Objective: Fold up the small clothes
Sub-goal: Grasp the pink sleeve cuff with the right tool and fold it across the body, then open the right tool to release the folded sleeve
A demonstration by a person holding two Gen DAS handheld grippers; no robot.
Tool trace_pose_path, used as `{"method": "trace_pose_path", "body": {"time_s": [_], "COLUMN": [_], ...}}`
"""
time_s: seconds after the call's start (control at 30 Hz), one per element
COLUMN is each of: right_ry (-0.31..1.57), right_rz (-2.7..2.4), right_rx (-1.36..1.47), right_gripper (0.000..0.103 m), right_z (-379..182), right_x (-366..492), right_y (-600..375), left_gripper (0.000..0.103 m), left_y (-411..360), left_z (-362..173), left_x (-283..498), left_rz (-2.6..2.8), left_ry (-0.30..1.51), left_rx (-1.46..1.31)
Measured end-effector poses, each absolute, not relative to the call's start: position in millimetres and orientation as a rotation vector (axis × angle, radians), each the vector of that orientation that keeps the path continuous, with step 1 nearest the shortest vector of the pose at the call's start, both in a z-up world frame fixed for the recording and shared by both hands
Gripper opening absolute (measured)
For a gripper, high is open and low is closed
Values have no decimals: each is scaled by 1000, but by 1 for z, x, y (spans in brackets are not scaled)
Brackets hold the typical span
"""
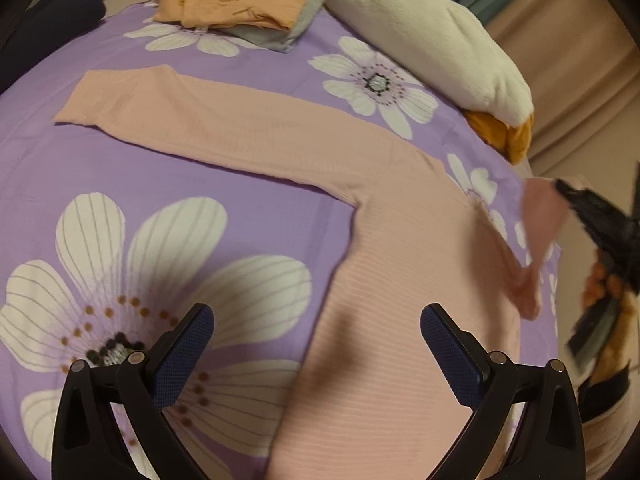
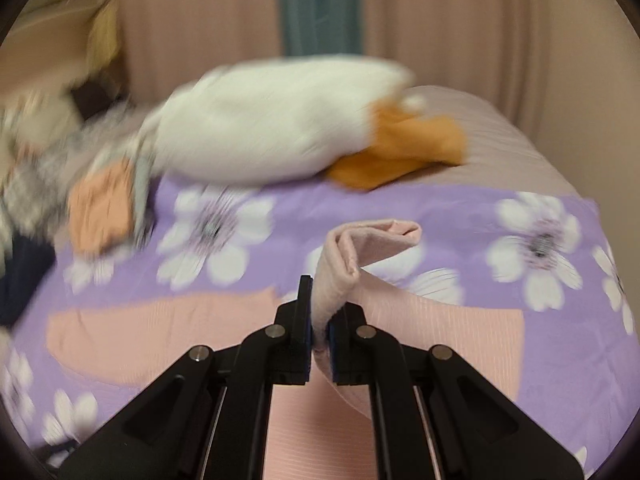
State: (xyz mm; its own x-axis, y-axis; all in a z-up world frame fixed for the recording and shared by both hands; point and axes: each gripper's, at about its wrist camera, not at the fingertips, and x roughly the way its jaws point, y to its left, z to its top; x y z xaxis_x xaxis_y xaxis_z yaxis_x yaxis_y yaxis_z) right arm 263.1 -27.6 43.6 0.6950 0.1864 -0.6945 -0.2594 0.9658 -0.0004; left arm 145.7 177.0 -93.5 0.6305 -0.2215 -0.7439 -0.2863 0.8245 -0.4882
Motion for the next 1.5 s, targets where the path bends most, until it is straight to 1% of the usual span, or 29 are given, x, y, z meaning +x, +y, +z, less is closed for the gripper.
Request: {"method": "trace_pose_path", "body": {"time_s": [0.1,0.27,0.33,0.37,0.4,0.43,0.47,0.5,0.57,0.63,0.7,0.77,0.8,0.83,0.87,0.93,1.0,1.1,1.2,1.23,1.3,1.33,1.4,1.43,1.47,1.5], "right_ry": [812,886,914,923,939,956,964,962,948,932,927,926,925,933,943,942,934,946,959,961,956,951,943,938,933,929], "right_rz": [287,360,394,419,455,479,507,546,596,587,544,464,426,395,377,349,335,311,286,282,286,290,302,316,330,341], "right_rx": [-223,-307,-314,-302,-274,-248,-206,-150,-41,72,171,197,198,215,239,279,322,378,395,401,413,416,420,425,429,431], "right_gripper": [8,10,17,18,26,41,48,51,52,55,55,54,48,39,35,29,27,27,27,25,26,30,30,30,30,30], "right_z": [-29,-83,-96,-101,-103,-103,-99,-92,-78,-68,-66,-68,-71,-75,-80,-87,-91,-103,-116,-120,-122,-120,-119,-114,-111,-109], "right_x": [276,259,254,251,249,247,245,242,236,233,232,234,233,235,236,238,240,237,232,231,225,221,216,212,208,204], "right_y": [-20,-9,-14,-21,-29,-37,-49,-65,-104,-155,-211,-261,-277,-299,-316,-342,-367,-393,-388,-386,-381,-379,-371,-369,-365,-363], "left_gripper": [102,102,102,102,102,102,102,102,102,102,102,102,102,100,97,75,67,57,56,46,36,36,38,46,51,62], "left_y": [181,183,181,181,179,177,174,170,160,147,132,115,105,96,84,69,57,54,63,68,78,82,95,103,112,123], "left_z": [-96,-95,-93,-91,-89,-86,-83,-79,-71,-62,-53,-48,-46,-45,-44,-47,-56,-78,-103,-110,-113,-111,-105,-103,-98,-93], "left_x": [150,155,159,161,164,168,172,178,190,203,221,241,251,261,273,288,307,326,329,327,321,317,307,302,294,283], "left_rz": [55,64,62,60,56,50,45,33,-10,-78,-164,-241,-268,-293,-323,-352,-365,-317,-194,-178,-175,-193,-212,-208,-200,-189], "left_ry": [909,909,901,894,885,876,873,870,858,833,812,807,808,809,806,811,834,871,943,955,955,950,941,932,914,891], "left_rx": [-624,-615,-615,-616,-615,-612,-607,-601,-592,-590,-599,-610,-618,-619,-615,-611,-617,-624,-613,-616,-636,-666,-725,-738,-751,-769]}}
